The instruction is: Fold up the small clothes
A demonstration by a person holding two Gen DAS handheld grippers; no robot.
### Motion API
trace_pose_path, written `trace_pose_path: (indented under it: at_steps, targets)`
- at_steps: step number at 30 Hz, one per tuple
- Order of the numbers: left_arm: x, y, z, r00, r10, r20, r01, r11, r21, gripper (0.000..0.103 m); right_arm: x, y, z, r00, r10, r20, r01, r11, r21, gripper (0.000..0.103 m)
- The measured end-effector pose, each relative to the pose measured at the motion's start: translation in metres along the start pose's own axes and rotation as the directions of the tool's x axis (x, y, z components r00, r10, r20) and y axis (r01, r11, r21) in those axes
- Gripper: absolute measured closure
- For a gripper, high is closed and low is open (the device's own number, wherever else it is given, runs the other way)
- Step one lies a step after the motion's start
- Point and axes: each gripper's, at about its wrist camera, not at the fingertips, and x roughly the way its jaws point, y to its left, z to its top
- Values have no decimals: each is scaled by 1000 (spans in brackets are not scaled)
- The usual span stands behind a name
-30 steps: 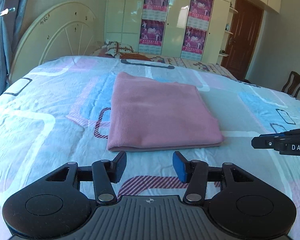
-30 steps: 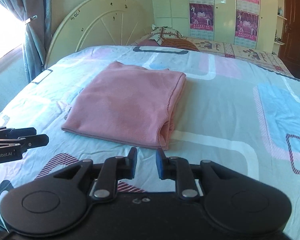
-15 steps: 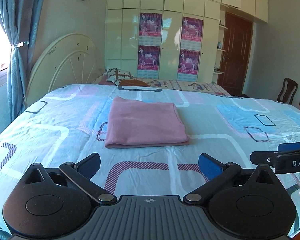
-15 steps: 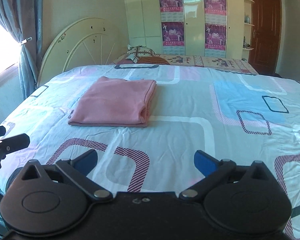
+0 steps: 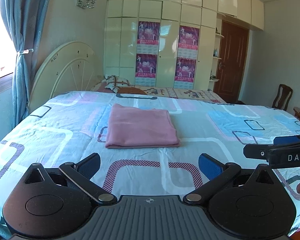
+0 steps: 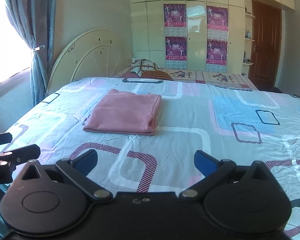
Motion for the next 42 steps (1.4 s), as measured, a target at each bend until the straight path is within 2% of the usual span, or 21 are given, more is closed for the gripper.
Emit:
trace_pose_path:
  at_steps: [9,42]
  targets:
    - [-5,2,0,1000,10,13,-10,1000,-6,0,-10,2,0,999,-22,34,21,1000,13,0]
    - [-6,-1,4,1000,3,24,-4,1000,13,0,-12,0,-1,998,-45,34,44,999,14,0]
